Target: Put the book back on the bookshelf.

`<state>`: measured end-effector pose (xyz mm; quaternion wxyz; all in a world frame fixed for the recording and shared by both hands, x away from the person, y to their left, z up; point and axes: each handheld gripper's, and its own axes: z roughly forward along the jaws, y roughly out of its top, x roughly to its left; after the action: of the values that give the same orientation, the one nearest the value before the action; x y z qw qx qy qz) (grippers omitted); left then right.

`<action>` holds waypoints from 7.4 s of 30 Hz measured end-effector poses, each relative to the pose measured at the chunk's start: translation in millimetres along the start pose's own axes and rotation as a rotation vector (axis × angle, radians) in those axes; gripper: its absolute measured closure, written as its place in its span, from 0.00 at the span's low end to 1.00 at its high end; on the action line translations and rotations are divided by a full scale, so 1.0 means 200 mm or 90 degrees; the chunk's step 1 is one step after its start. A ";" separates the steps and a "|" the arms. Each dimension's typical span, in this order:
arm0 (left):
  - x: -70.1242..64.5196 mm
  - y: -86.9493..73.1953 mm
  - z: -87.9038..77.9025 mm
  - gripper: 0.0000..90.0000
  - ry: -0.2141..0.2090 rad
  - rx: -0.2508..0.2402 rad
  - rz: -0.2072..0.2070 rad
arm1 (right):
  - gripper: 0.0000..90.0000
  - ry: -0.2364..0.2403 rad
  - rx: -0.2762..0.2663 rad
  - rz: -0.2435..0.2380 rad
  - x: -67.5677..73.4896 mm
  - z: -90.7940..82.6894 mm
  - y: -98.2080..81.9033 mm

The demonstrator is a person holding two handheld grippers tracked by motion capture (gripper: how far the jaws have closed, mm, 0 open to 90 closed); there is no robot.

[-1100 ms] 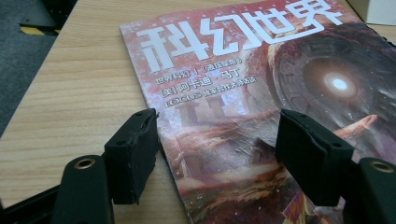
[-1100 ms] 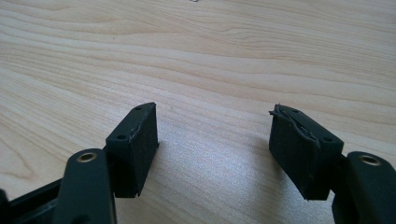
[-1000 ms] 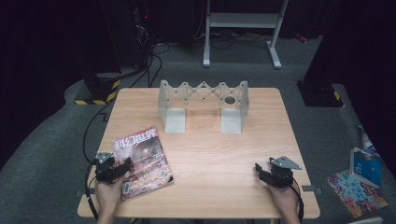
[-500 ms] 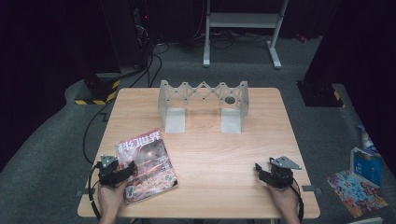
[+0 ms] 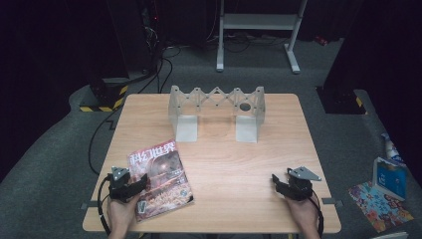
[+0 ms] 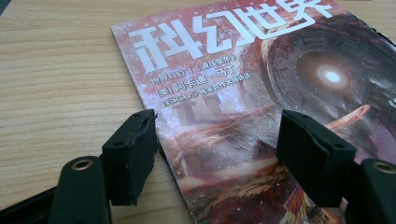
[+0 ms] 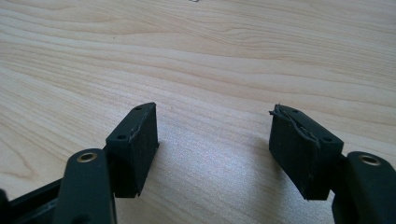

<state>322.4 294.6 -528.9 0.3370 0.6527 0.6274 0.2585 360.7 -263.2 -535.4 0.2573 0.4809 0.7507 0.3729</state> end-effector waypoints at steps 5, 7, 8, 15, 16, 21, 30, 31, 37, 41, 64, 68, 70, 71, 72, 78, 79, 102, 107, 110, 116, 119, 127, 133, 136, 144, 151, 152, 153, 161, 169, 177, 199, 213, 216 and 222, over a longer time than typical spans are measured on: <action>-0.03 0.00 0.00 0.32 -0.005 0.003 0.005 | 0.36 0.000 0.000 0.000 0.00 0.00 0.00; -0.04 0.00 0.00 0.32 -0.007 0.003 0.009 | 0.36 0.000 0.000 0.000 0.00 0.00 0.00; -0.04 0.00 0.00 0.32 -0.007 0.003 0.009 | 0.36 0.000 0.000 0.000 0.00 0.00 0.00; -0.08 0.00 0.01 0.32 -0.014 0.006 0.015 | 0.36 0.000 0.000 -0.001 0.00 0.00 0.00; -0.08 0.00 0.01 0.32 -0.014 0.006 0.015 | 0.36 0.000 0.000 -0.001 0.00 0.00 0.00; -0.12 0.00 0.01 0.32 -0.022 0.009 0.024 | 0.36 0.000 0.000 0.001 0.00 0.00 0.00; -0.18 0.01 0.03 0.32 -0.033 0.009 0.032 | 0.36 0.000 -0.001 0.001 0.00 0.00 0.00; -0.18 0.01 0.03 0.31 -0.034 0.010 0.033 | 0.36 0.000 -0.001 0.000 0.00 0.00 0.00; -0.21 0.02 0.03 0.31 -0.039 0.015 0.040 | 0.36 0.000 -0.001 0.000 0.00 0.00 0.00; -0.24 0.02 0.04 0.31 -0.044 0.015 0.041 | 0.36 0.000 -0.001 -0.001 0.00 0.00 0.00; -0.37 0.04 0.09 0.31 -0.069 0.013 0.063 | 0.36 0.000 -0.002 -0.002 0.00 0.00 0.00; -0.40 0.05 0.10 0.30 -0.075 0.017 0.068 | 0.36 0.000 -0.002 -0.004 0.00 0.00 0.00; -0.40 0.05 0.10 0.30 -0.076 0.016 0.072 | 0.36 0.000 -0.002 -0.003 0.00 0.00 0.00; -0.42 0.06 0.11 0.30 -0.079 0.018 0.074 | 0.36 0.000 -0.002 -0.004 0.00 0.00 0.00; -0.42 0.06 0.11 0.30 -0.079 0.018 0.074 | 0.36 0.000 -0.002 -0.004 0.00 0.00 0.00; -0.48 0.07 0.13 0.30 -0.086 0.014 0.083 | 0.36 0.000 -0.003 -0.005 0.00 0.00 0.00; -0.49 0.07 0.13 0.30 -0.088 0.016 0.084 | 0.36 0.000 -0.003 -0.005 0.00 0.00 0.00; -0.64 0.08 0.20 0.30 -0.110 -0.009 0.091 | 0.36 0.001 -0.003 -0.006 0.00 0.00 0.00; -0.66 0.08 0.21 0.30 -0.111 -0.012 0.090 | 0.36 0.001 -0.003 -0.008 0.00 0.00 0.00; -0.67 0.08 0.21 0.30 -0.113 -0.012 0.089 | 0.36 0.001 -0.002 -0.007 0.01 0.00 0.00; -0.69 0.08 0.21 0.30 -0.111 -0.014 0.091 | 0.36 0.002 -0.002 -0.007 0.01 0.00 0.00; -0.71 0.08 0.22 0.30 -0.112 -0.014 0.089 | 0.36 0.002 -0.002 -0.007 0.01 0.00 0.00; -0.76 0.08 0.22 0.30 -0.112 -0.016 0.088 | 0.36 0.003 -0.003 -0.008 0.00 0.00 0.00; -0.79 0.08 0.23 0.30 -0.117 -0.019 0.090 | 0.36 0.004 -0.002 -0.007 0.00 0.00 0.00; -0.80 0.08 0.23 0.30 -0.117 -0.019 0.091 | 0.36 0.005 -0.002 -0.007 0.00 0.00 0.00; -0.79 0.08 0.23 0.30 -0.118 -0.020 0.093 | 0.40 -0.001 0.002 0.013 0.00 0.00 0.00; -0.79 0.08 0.23 0.30 -0.121 -0.021 0.090 | 0.47 -0.014 0.038 0.012 0.03 0.00 0.05; -0.79 0.07 0.23 0.30 -0.121 -0.021 0.092 | 0.48 -0.014 0.037 0.009 0.04 0.01 0.05; -0.79 0.07 0.23 0.30 -0.121 -0.021 0.094 | 0.50 -0.012 0.040 0.002 0.05 0.01 0.06; -0.78 0.07 0.23 0.30 -0.126 -0.024 0.096 | 0.52 0.048 0.085 -0.008 0.15 0.04 0.18; -0.76 0.07 0.22 0.33 -0.137 -0.023 0.092 | 0.51 0.120 0.128 -0.008 0.28 0.08 0.28; -0.76 0.07 0.22 0.35 -0.141 -0.026 0.079 | 0.51 0.174 0.185 0.012 0.37 0.15 0.38; -0.76 0.07 0.22 0.36 -0.140 -0.031 0.082 | 0.57 0.194 0.349 0.024 0.47 0.30 0.60; -0.76 0.07 0.23 0.35 -0.147 -0.031 0.081 | 0.59 0.176 0.422 0.050 0.51 0.40 0.66; -0.76 0.07 0.23 0.36 -0.148 -0.031 0.082 | 0.59 0.172 0.434 0.054 0.52 0.42 0.66; -0.76 0.07 0.22 0.38 -0.156 -0.030 0.085 | 0.59 0.176 0.442 0.084 0.50 0.46 0.66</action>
<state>353.8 138.7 -533.7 0.4083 0.7117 0.5303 0.2134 457.9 -108.3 -485.2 -0.0492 0.5321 0.8273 0.1732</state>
